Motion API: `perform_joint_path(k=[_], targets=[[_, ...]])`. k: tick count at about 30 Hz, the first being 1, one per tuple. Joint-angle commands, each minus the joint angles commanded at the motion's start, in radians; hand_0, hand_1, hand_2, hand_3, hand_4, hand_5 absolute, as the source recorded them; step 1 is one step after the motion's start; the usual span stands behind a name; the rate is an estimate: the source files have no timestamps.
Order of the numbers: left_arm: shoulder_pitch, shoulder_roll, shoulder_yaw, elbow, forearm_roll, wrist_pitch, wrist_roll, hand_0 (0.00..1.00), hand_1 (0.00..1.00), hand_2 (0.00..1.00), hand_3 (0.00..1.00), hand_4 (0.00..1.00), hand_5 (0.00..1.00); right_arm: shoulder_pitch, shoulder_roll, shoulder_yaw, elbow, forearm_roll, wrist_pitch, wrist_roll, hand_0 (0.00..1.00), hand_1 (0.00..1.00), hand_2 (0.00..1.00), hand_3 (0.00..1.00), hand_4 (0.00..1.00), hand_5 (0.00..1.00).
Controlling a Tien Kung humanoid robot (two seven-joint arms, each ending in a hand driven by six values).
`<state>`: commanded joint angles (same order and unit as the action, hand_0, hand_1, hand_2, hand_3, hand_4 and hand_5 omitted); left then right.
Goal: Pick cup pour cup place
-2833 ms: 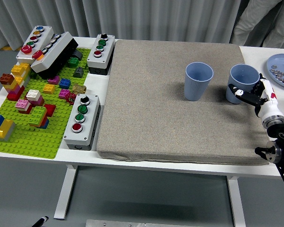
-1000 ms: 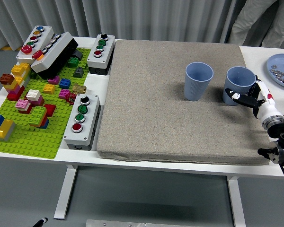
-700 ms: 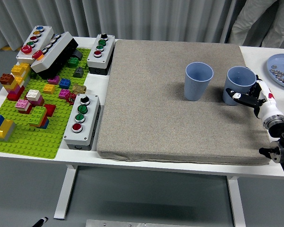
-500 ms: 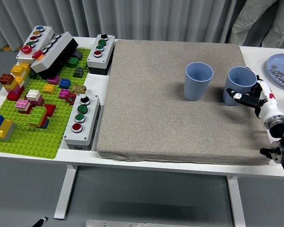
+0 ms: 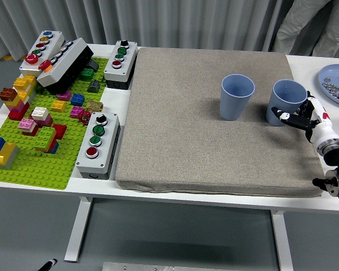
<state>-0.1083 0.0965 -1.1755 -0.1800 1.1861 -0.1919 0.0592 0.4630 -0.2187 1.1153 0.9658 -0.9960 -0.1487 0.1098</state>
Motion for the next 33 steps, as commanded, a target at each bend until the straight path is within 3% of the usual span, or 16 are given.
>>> perform_joint_path(k=[13,33], targets=[[0.005,-0.001,0.0,0.0,0.0,-0.001,0.002,0.826,0.802,0.884,0.784,0.641,0.995,-0.026,-0.018,0.004,0.026,-0.001,-0.002,-0.004,0.962,0.916,0.998,0.998,0.841,0.166],[0.018,0.001,-0.007,0.0,-0.001,-0.002,0.004,0.826,0.802,0.883,0.784,0.643,0.995,-0.179,-0.1,0.052,0.229,-0.064,-0.008,-0.033,0.959,0.914,0.998,0.998,0.843,0.175]])
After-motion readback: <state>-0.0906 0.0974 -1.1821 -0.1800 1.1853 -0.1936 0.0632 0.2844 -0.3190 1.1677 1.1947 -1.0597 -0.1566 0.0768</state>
